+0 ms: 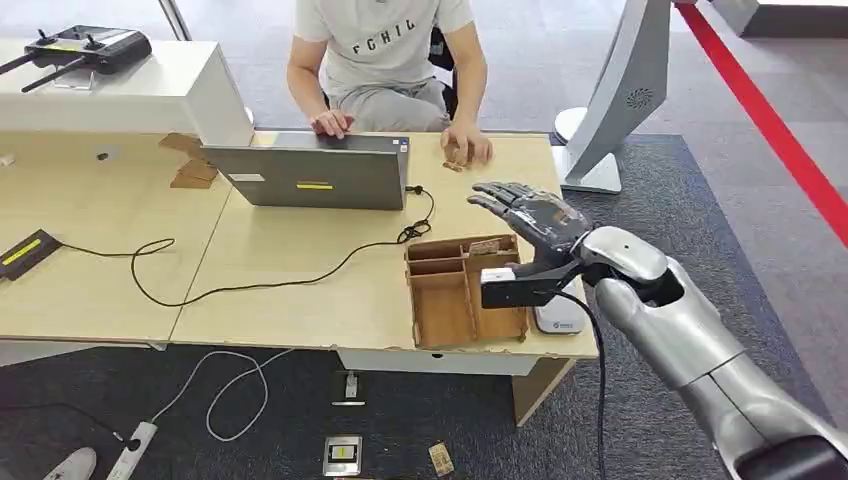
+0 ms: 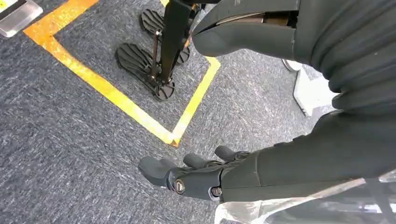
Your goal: Pass the card to the sensor for recognition and then transmit it.
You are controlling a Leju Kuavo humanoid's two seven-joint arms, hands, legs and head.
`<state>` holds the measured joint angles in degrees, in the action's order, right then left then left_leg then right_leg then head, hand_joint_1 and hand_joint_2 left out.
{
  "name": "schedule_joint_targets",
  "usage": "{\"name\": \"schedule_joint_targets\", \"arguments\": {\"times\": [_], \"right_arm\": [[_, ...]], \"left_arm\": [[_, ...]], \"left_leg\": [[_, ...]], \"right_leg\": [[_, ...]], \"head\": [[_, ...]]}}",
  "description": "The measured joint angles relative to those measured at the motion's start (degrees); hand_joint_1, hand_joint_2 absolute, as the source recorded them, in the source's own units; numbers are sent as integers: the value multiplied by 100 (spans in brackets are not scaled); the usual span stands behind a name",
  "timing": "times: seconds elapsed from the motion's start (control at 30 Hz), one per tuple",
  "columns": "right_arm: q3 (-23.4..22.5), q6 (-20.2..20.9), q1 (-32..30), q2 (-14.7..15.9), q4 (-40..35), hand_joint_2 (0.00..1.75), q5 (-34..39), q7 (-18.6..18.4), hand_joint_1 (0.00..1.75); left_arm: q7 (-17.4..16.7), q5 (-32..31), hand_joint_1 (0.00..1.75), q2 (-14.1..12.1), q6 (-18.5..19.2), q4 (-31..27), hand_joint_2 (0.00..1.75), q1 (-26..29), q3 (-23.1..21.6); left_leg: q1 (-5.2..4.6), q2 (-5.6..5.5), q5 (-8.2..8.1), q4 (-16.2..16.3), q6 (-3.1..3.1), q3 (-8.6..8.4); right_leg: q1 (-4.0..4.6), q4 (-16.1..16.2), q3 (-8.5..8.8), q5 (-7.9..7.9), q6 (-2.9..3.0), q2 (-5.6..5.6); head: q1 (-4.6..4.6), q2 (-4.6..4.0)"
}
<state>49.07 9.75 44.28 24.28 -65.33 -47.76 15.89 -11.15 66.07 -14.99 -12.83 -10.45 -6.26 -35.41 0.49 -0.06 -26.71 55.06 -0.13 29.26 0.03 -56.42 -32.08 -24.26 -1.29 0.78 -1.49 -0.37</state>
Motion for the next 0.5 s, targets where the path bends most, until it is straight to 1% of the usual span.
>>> {"name": "schedule_joint_targets", "arguments": {"times": [0.5], "right_arm": [[-2,-7,-1,-4,0,175,-11,-2,0]], "left_arm": [[15,11,0,2,0,0,175,-1,-7]], "left_leg": [[0,0,0,0,0,0]], "right_leg": [[0,0,0,0,0,0]], "head": [[0,0]]}}
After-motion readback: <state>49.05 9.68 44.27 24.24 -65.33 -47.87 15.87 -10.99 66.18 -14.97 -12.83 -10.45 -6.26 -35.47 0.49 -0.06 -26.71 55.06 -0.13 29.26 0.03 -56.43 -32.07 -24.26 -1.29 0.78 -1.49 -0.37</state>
